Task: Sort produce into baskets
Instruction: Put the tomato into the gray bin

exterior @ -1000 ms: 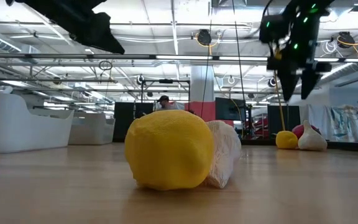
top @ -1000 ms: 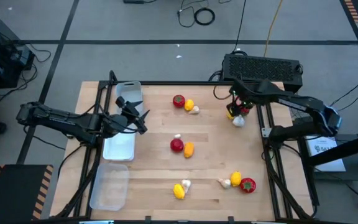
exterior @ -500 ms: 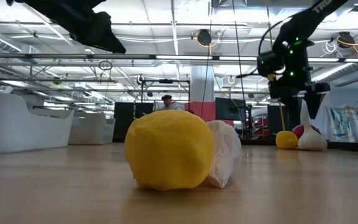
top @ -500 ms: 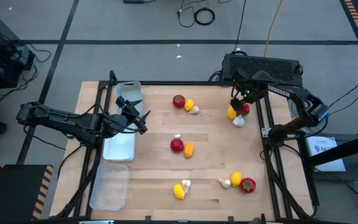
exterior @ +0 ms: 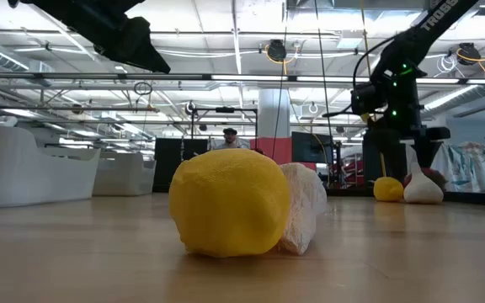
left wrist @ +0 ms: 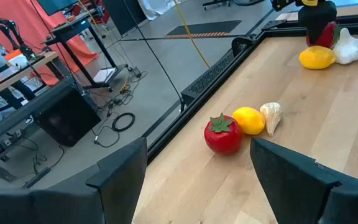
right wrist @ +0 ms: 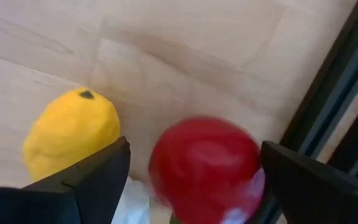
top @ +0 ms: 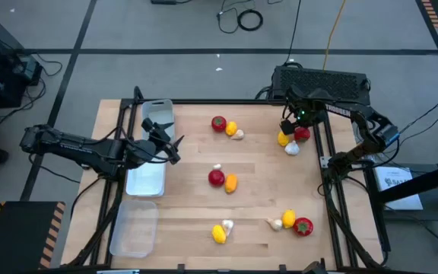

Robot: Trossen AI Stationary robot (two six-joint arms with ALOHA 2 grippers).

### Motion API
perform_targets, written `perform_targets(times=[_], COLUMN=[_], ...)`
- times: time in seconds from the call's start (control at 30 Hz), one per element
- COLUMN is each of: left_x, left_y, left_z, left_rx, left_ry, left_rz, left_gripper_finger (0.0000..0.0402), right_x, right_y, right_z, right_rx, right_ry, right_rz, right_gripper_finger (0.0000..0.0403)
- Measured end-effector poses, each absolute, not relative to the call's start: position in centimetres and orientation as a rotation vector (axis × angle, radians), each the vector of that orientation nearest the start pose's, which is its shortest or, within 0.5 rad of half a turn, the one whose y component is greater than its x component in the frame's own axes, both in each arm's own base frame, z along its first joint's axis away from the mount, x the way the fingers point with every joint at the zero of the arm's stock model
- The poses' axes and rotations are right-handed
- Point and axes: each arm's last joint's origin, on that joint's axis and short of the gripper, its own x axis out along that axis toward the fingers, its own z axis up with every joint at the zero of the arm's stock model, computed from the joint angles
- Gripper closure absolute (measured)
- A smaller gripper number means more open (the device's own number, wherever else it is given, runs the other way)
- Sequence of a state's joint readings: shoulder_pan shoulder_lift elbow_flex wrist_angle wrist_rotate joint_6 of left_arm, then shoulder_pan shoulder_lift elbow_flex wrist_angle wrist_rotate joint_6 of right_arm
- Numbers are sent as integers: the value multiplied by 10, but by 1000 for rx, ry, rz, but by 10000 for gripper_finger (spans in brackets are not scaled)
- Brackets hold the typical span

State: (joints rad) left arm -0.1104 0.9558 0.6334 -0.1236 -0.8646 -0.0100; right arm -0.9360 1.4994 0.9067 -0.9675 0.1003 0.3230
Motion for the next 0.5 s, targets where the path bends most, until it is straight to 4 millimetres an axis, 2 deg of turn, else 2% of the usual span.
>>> perform_targets(times=[0.23, 0.5], left_x=[198, 198], left_y=[0, 0], left_z=[261, 261], left_rx=[206, 229], left_ry=[400, 409], left_rz=[743, 738], left_gripper_finger=[109, 109], right_x=[132, 127], right_y=[-185, -177], right_z=[161, 150], right_rx=[943, 1000], right_ry=[1360, 1371], right_rz=[-1102, -1148], right_gripper_finger=[55, 63])
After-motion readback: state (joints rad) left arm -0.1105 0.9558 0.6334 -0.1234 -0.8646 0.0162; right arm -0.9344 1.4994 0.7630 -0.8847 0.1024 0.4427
